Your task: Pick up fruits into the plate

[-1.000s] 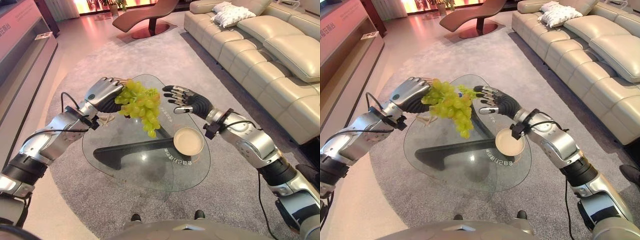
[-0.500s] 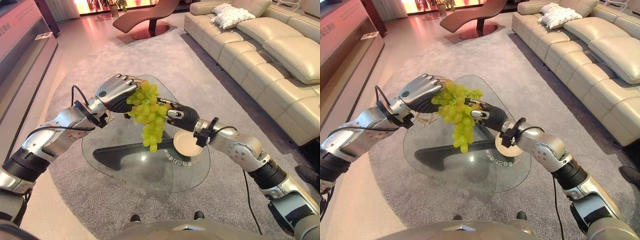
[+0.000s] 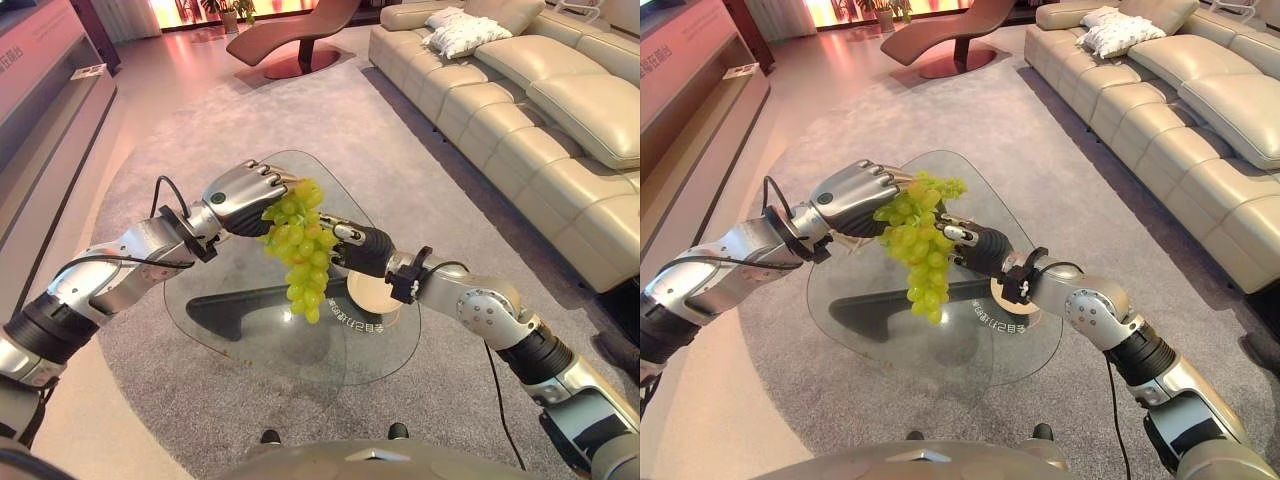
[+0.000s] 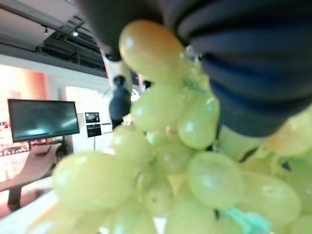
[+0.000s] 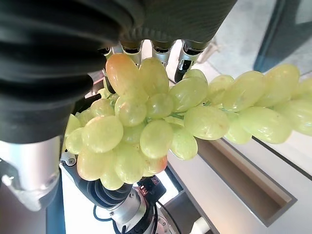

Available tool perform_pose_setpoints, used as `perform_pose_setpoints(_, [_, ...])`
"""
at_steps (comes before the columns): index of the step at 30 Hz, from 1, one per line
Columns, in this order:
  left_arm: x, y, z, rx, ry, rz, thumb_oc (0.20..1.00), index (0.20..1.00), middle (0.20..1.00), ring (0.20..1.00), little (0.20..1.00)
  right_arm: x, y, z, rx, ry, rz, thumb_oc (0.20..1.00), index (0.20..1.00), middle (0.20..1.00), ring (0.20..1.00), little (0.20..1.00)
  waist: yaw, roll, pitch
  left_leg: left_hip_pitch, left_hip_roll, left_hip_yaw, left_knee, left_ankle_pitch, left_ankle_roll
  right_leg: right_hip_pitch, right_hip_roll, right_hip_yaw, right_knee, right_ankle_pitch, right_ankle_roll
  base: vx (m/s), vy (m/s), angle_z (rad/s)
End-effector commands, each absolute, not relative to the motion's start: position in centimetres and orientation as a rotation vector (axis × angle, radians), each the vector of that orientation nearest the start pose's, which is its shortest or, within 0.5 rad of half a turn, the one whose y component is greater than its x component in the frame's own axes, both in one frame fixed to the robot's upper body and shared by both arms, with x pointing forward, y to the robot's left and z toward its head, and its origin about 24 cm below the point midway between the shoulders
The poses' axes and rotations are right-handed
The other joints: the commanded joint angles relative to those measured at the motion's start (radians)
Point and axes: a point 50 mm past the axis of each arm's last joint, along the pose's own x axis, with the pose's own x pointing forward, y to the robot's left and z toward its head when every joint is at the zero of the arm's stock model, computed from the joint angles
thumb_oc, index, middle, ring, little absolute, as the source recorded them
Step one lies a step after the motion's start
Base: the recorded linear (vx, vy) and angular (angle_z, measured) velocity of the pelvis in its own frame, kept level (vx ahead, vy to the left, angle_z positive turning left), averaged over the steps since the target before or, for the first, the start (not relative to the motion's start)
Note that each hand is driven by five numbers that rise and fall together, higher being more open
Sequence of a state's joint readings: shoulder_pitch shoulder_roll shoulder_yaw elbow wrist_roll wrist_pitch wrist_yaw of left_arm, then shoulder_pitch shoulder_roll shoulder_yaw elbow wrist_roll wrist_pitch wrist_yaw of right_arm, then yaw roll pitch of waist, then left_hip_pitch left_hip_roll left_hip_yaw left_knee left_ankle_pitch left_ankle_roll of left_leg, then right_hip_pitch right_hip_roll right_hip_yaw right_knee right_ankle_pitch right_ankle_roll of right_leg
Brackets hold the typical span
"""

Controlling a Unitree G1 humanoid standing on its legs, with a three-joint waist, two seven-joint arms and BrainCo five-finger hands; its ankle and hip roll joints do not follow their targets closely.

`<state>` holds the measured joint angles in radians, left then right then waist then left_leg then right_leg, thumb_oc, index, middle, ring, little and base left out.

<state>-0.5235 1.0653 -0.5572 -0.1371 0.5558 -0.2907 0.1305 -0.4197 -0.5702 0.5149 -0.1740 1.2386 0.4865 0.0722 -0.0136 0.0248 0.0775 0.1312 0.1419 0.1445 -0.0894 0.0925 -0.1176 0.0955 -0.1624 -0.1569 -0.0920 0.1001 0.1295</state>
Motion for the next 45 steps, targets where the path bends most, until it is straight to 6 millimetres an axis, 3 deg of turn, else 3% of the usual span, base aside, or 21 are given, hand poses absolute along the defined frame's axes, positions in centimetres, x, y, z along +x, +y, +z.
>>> perform_pose_setpoints(1, [27.9, 13.8, 24.2, 1.563, -1.099, -0.314, 0.200, 0.200, 0.200, 0.200, 0.200, 24.0, -4.4, 12.2, 0.490, 0.423, 1.090, 1.000, 1.000, 1.000, 1.000, 1.000, -0.005, -0.029, -0.006, -0.007, -0.041, -0.001, 0.044, -0.145, 0.028, 0.040, 0.003, -0.044, 0.053, -0.127, 0.016, 0.00, 0.000, 0.00])
perform_pose_setpoints(15, [30.0, 11.5, 24.7, 1.635, -0.939, -0.294, 0.200, 0.200, 0.200, 0.200, 0.200, 22.9, -1.9, 10.4, 0.307, 0.542, 1.182, 1.000, 1.000, 1.000, 1.000, 1.000, -0.016, -0.033, 0.002, -0.008, -0.049, -0.023, 0.048, -0.146, 0.034, 0.041, 0.019, -0.020, 0.067, -0.144, 0.004, 0.00, 0.000, 0.00])
perform_pose_setpoints(30, [32.6, 9.7, 23.9, 1.690, -0.732, -0.389, 0.200, 0.200, 0.200, 0.200, 0.200, 23.7, 1.0, 12.6, 0.330, 0.472, 1.197, 1.000, 1.000, 1.000, 1.000, 1.000, -0.028, -0.034, -0.007, -0.008, -0.053, -0.020, 0.055, -0.145, 0.041, 0.037, 0.026, -0.001, 0.070, -0.142, 0.000, 0.00, 0.000, 0.00])
perform_pose_setpoints(31, [32.7, 9.6, 23.7, 1.692, -0.720, -0.398, 0.200, 0.200, 0.200, 0.200, 0.200, 23.8, 1.2, 12.8, 0.344, 0.458, 1.181, 0.934, 0.934, 0.934, 0.934, 0.934, -0.029, -0.034, -0.007, -0.008, -0.052, -0.019, 0.056, -0.146, 0.041, 0.035, 0.026, 0.001, 0.071, -0.142, -0.001, -0.03, -0.013, -0.04])
perform_pose_setpoints(32, [32.8, 9.6, 23.3, 1.695, -0.709, -0.405, 0.200, 0.200, 0.200, 0.200, 0.200, 24.1, 1.2, 12.9, 0.355, 0.440, 1.159, 1.000, 1.000, 1.000, 1.000, 1.000, -0.031, -0.034, -0.007, -0.008, -0.052, -0.016, 0.058, -0.147, 0.042, 0.034, 0.027, 0.003, 0.071, -0.142, -0.001, 0.00, -0.004, -0.04])
perform_pose_setpoints(39, [33.3, 11.0, 23.3, 1.695, -0.675, -0.321, 0.200, 0.200, 0.200, 0.200, 0.200, 24.5, 0.9, 13.1, 0.364, 0.406, 1.139, 1.000, 1.000, 1.000, 1.000, 1.000, -0.034, -0.031, -0.003, -0.003, -0.051, -0.007, 0.056, -0.147, 0.042, 0.038, 0.026, 0.007, 0.066, -0.140, 0.001, 0.00, 0.005, -0.07])
perform_pose_setpoints(45, [33.4, 13.6, 24.8, 1.575, -0.727, -0.098, 0.200, 0.200, 0.200, 0.200, 0.200, 23.2, 0.1, 11.5, 0.346, 0.487, 1.273, 1.000, 1.000, 1.000, 1.000, 1.000, -0.021, -0.038, -0.003, 0.001, -0.048, -0.011, 0.047, -0.149, 0.039, 0.045, 0.023, -0.003, 0.060, -0.146, 0.003, 0.00, 0.000, 0.00])
